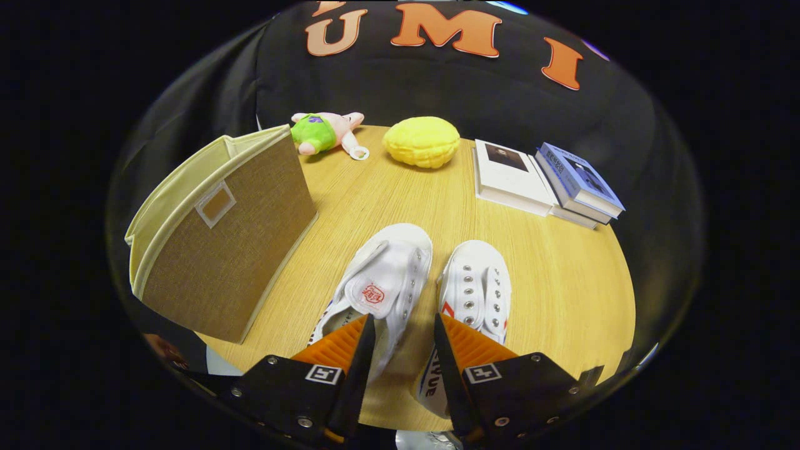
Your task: Open the storage box then place both shoes into the box .Put the left shoe in first, then the right shoe, with the right side of both shoes facing outward in a uniform manner.
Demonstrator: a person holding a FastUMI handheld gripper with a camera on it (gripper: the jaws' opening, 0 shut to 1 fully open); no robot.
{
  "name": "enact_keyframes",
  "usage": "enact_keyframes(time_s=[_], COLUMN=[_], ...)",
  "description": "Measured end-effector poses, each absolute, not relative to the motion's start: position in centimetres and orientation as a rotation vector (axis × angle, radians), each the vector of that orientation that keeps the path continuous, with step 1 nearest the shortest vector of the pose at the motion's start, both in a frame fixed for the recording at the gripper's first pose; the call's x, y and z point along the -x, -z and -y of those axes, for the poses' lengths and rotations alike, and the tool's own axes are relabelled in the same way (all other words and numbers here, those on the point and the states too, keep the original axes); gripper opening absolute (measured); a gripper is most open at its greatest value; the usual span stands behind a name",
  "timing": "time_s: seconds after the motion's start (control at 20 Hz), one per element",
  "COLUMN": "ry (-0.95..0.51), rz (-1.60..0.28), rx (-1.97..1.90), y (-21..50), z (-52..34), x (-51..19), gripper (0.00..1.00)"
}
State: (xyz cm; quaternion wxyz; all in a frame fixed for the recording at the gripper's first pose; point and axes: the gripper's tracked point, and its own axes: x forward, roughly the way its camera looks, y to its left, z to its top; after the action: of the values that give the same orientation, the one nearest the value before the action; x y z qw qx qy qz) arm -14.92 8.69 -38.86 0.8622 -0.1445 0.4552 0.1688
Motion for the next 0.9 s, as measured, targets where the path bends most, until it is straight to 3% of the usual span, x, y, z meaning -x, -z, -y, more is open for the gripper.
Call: enact_keyframes(time_s=[0.3, 0.75, 0.9], ry=[-0.380, -0.421, -0.381], rz=[-1.014, -1.010, -1.045], rx=[0.326, 0.485, 0.358], y=[41.3, 42.2, 42.5], z=[-8.7, -8.8, -8.7], x=[15.8, 15.6, 15.4], gripper=[0.46, 0.43, 0.42])
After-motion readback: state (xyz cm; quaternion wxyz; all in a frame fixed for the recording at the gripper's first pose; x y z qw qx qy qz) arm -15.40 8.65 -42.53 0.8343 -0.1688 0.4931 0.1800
